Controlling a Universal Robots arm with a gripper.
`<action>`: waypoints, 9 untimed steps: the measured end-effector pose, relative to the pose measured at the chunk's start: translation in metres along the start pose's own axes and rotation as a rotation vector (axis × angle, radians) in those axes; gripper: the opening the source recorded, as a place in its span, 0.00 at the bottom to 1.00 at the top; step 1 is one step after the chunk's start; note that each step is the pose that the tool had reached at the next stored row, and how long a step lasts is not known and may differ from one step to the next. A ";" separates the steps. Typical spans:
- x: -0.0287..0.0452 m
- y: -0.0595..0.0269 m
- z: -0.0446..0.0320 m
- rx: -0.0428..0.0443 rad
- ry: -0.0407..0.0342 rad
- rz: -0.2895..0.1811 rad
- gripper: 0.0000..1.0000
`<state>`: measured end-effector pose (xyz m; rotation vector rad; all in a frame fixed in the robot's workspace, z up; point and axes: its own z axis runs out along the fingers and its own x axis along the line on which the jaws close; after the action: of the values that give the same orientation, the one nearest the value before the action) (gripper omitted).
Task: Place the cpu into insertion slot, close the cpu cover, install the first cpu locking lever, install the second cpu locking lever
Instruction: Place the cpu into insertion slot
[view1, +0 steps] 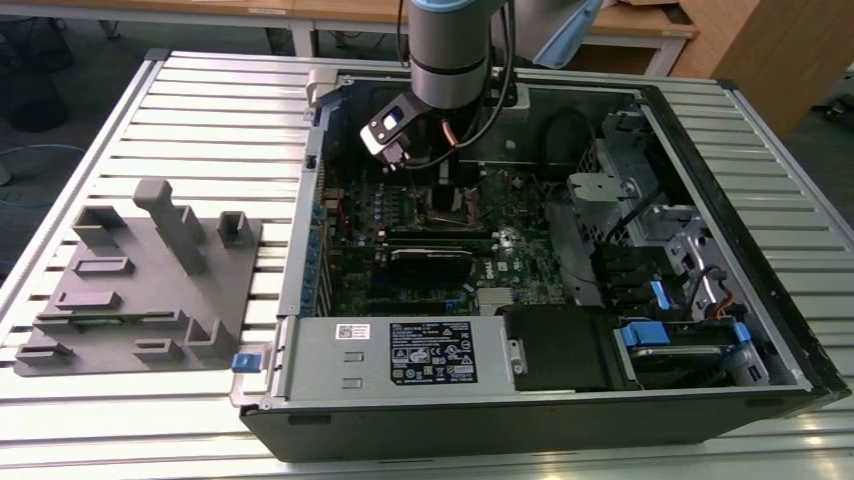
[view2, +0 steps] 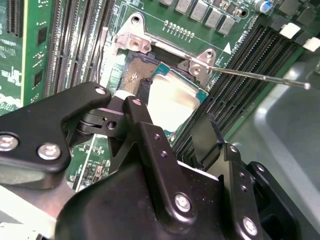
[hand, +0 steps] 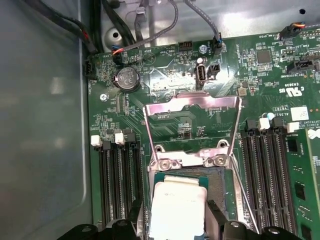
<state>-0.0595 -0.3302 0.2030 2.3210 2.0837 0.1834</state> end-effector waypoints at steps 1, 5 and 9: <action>0.0001 0.0001 -0.0009 0.0000 0.0000 0.000 0.60; 0.0001 0.0002 -0.0005 -0.0012 -0.0012 0.015 0.60; -0.0001 0.0000 0.0011 -0.0048 -0.0055 0.064 0.60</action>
<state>-0.0594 -0.3302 0.2019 2.3841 2.0059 0.1826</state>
